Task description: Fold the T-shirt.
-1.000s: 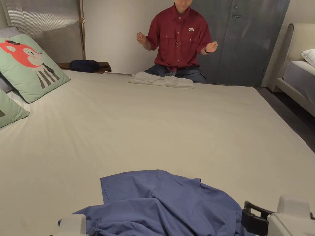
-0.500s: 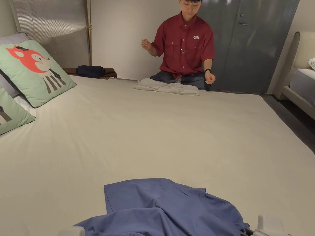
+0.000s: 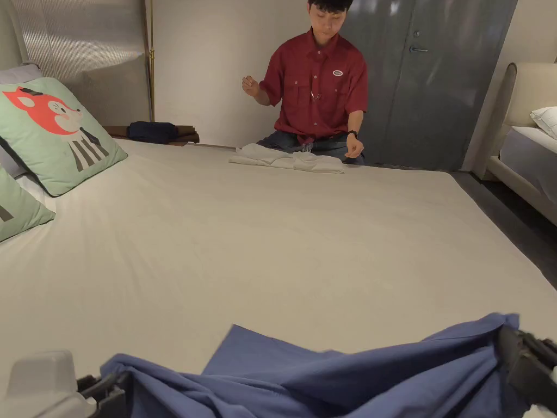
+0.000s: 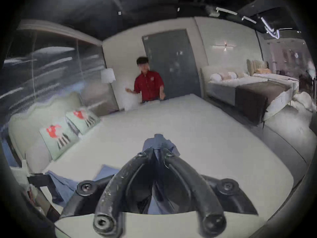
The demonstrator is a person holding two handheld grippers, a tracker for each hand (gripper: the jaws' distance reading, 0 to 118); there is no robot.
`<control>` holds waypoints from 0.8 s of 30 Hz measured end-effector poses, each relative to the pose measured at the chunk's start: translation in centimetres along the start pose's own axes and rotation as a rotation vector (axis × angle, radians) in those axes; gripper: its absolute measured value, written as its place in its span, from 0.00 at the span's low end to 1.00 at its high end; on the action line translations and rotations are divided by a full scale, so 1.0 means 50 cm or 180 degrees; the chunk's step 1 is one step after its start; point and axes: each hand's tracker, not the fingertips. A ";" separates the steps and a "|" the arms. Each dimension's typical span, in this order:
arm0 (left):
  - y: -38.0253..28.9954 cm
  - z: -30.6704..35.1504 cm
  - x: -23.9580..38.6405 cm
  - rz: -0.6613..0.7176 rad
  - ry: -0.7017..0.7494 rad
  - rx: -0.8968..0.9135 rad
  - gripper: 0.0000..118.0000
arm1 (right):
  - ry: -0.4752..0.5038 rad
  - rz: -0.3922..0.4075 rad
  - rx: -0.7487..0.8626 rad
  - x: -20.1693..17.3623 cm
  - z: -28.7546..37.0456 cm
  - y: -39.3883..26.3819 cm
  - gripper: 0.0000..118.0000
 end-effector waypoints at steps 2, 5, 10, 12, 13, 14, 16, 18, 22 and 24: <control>0.034 0.022 -0.006 0.0049 -0.0027 0.0126 0.09 | 0.0060 -0.0032 0.0188 -0.007 0.029 0.040 0.04; 0.092 0.053 -0.008 0.0097 -0.0075 0.0337 0.09 | 0.0063 -0.0054 0.0416 -0.023 0.066 0.091 0.04; 0.193 0.088 0.007 0.0002 -0.0231 0.0596 0.09 | 0.0114 -0.0062 0.0640 -0.050 0.091 0.158 0.04; 0.234 0.090 0.021 -0.0032 -0.0288 0.0661 0.09 | 0.0097 -0.0034 0.0688 -0.062 0.089 0.181 0.04; 0.254 0.086 0.025 -0.0042 -0.0316 0.0675 0.09 | 0.0101 -0.0034 0.0719 -0.059 0.083 0.192 0.04; 0.277 0.079 0.029 -0.0056 -0.0360 0.0692 0.09 | 0.0107 -0.0029 0.0746 -0.063 0.076 0.206 0.04; 0.322 0.063 0.039 -0.0071 -0.0403 0.0726 0.09 | 0.0098 0.0018 0.0828 -0.072 0.057 0.235 0.04; 0.375 0.043 0.052 -0.0089 -0.0438 0.0804 0.09 | 0.0031 0.0096 0.0898 -0.070 0.028 0.273 0.04; 0.479 -0.009 0.076 -0.0066 -0.0517 0.0921 0.09 | -0.0010 0.0123 0.1014 -0.071 -0.040 0.353 0.04; 0.533 -0.047 0.089 -0.0072 -0.0552 0.0968 0.09 | -0.0116 0.0235 0.1112 -0.079 -0.083 0.395 0.04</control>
